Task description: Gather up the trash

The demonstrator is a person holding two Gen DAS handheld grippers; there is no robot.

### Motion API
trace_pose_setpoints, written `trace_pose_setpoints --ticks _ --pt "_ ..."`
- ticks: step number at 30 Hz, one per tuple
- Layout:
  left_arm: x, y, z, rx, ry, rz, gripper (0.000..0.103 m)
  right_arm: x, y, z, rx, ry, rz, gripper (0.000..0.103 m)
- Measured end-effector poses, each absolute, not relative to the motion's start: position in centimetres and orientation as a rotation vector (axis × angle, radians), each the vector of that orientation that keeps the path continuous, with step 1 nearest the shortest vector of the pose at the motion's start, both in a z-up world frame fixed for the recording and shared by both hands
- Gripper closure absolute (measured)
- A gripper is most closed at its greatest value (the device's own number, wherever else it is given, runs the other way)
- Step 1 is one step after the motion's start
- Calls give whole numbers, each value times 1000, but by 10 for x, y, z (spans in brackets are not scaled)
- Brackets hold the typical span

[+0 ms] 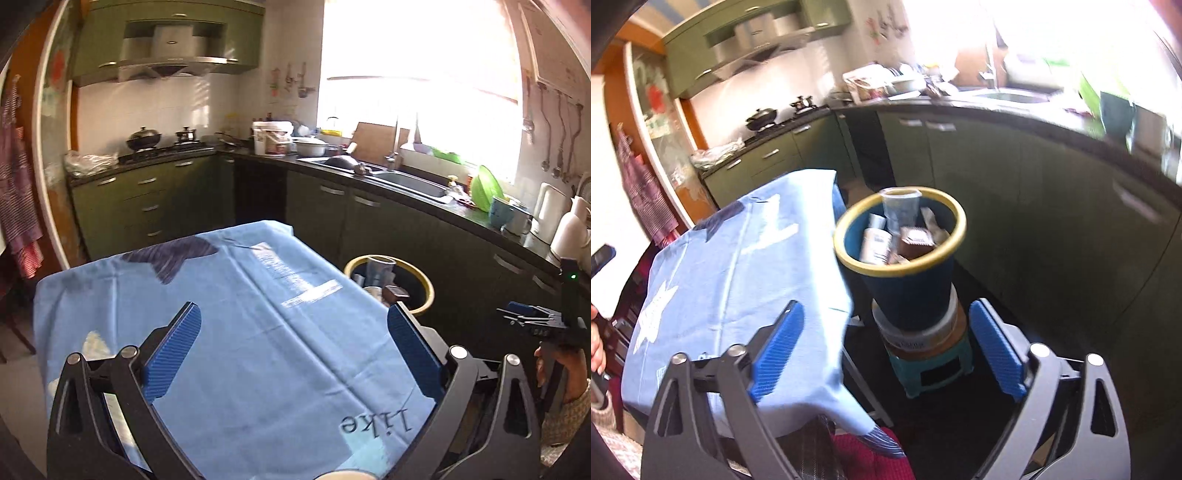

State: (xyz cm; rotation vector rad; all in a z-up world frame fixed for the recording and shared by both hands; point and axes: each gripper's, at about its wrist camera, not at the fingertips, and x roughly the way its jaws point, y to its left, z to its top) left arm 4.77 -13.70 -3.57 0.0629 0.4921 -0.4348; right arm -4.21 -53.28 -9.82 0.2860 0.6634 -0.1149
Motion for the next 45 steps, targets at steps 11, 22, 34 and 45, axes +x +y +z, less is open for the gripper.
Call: trace_pose_setpoints --ticks 11,22,34,45 --pt "-17 -30 -26 -20 485 -105 7 -63 -466 -50 113 581 -88 5" --pt "-66 -26 7 -31 386 -68 7 -113 -439 -5 12 530 -43 5" --pt "-79 -28 11 -23 354 -72 7 -118 -448 1 31 517 -55 5" --pt "-79 -23 7 -31 366 -77 7 -114 -439 5 19 510 -30 5"
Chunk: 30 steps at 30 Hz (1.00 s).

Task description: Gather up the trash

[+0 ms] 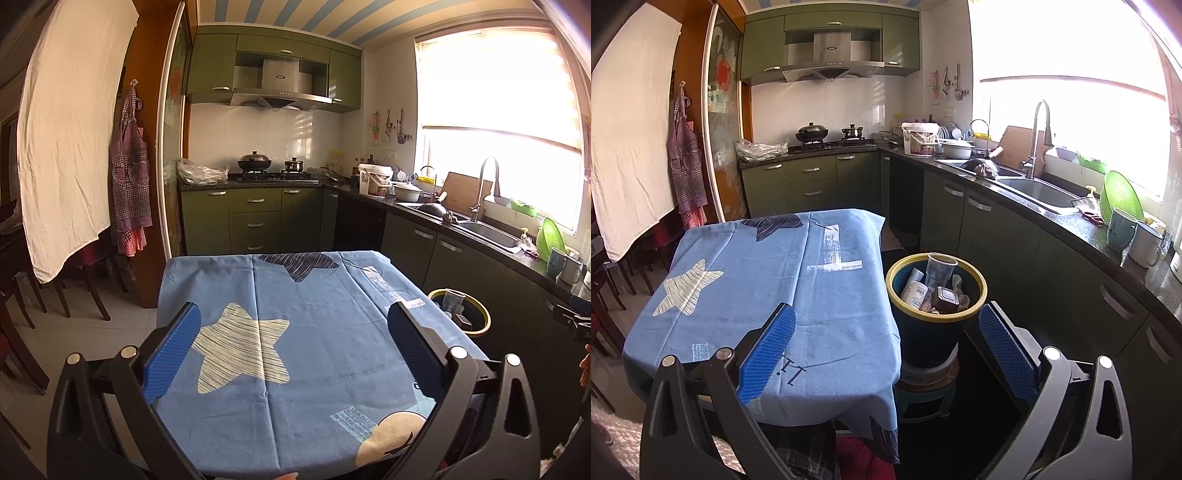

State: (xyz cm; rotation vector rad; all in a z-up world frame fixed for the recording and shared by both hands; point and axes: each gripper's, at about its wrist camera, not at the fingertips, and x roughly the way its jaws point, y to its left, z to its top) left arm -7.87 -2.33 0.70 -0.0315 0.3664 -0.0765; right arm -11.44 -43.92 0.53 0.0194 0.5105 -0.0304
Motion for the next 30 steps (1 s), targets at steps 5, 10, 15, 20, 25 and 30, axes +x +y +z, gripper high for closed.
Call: trace_pose_setpoints --ticks 5,10,15,20,25,30 --pt "-78 -23 6 -36 371 -83 7 -114 -438 5 19 510 -27 5" --pt "-75 -22 4 -37 378 -90 7 -112 -441 4 25 514 -27 5" --pt "-73 -22 2 -31 388 -97 7 -111 -441 2 27 516 -25 5" --pt "-73 -23 2 -29 389 -98 7 -110 -440 1 29 518 -22 5" --pt "-71 -25 0 -26 396 -103 7 -110 -440 0 29 518 -20 5" --pt "-71 -26 -1 -23 399 -108 7 -110 -438 -2 31 518 -19 5"
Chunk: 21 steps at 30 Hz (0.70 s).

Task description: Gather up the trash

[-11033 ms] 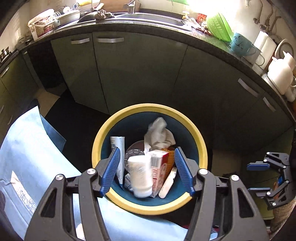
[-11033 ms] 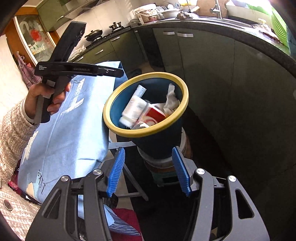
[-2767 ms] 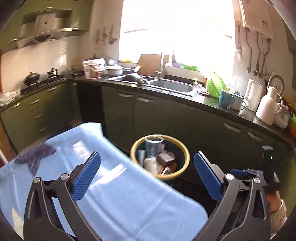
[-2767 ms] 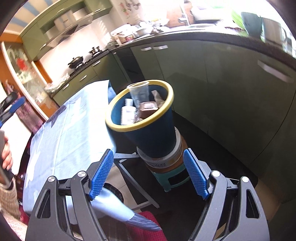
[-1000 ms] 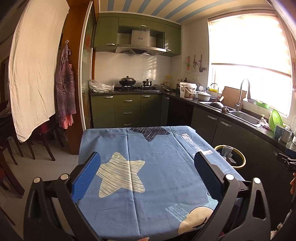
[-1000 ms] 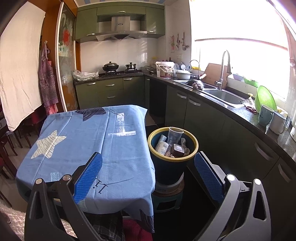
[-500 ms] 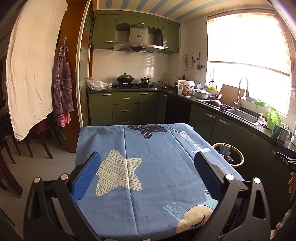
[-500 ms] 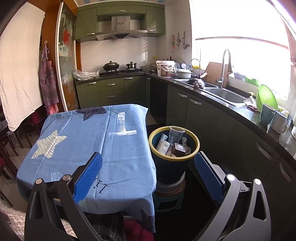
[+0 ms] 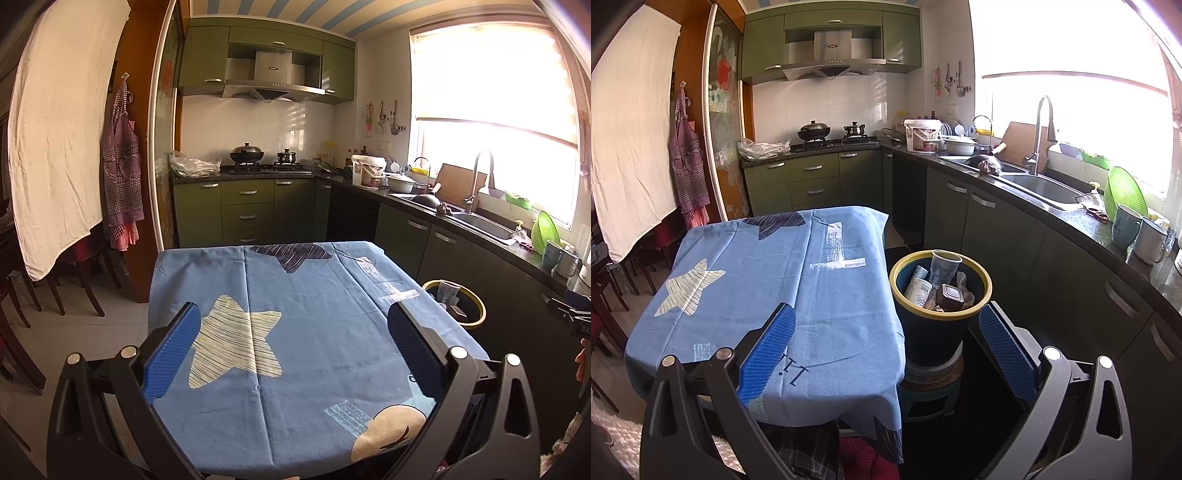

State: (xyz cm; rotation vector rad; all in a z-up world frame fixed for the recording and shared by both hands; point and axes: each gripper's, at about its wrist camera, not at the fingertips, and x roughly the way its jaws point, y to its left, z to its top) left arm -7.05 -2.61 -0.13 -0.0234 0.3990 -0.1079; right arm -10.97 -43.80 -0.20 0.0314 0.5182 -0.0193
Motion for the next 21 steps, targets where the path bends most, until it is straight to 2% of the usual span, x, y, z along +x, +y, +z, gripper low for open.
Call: trace_pose_setpoints --ticks 21 --pt "-69 -28 -5 -19 410 -117 7 -107 -435 -6 36 520 -14 5"
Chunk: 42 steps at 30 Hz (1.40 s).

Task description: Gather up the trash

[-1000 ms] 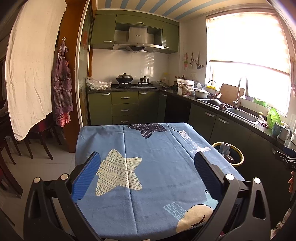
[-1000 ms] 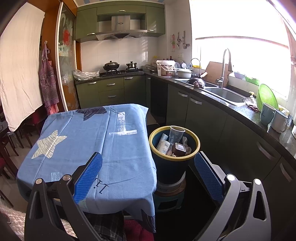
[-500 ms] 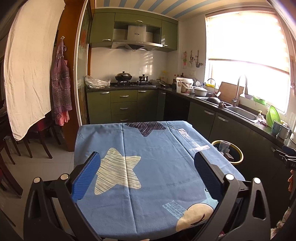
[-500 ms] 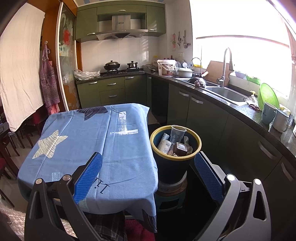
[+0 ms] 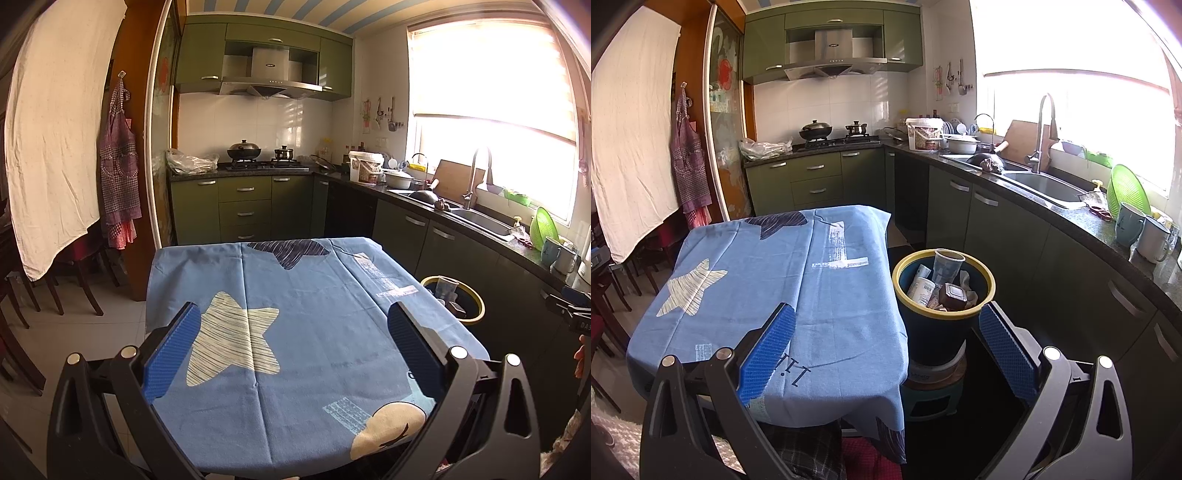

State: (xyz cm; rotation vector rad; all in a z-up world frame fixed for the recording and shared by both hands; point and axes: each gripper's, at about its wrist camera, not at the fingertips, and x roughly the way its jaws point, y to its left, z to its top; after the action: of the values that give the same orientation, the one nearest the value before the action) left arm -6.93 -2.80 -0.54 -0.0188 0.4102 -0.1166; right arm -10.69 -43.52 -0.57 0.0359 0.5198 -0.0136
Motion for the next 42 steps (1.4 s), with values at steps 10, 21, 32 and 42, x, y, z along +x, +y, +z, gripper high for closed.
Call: trace_pose_setpoints --ticks 10,21,32,42 --pt "-70 -30 -9 -15 418 -123 7 -107 -435 -6 36 521 -14 5" --pt "-68 -28 -10 -20 424 -131 7 -105 -431 -9 35 526 -10 5" --pt "-64 -28 -11 -28 433 -136 7 -103 -430 -12 35 529 -4 5" --pt "-65 -28 -11 -10 397 -105 7 -101 -429 -13 38 534 9 5"
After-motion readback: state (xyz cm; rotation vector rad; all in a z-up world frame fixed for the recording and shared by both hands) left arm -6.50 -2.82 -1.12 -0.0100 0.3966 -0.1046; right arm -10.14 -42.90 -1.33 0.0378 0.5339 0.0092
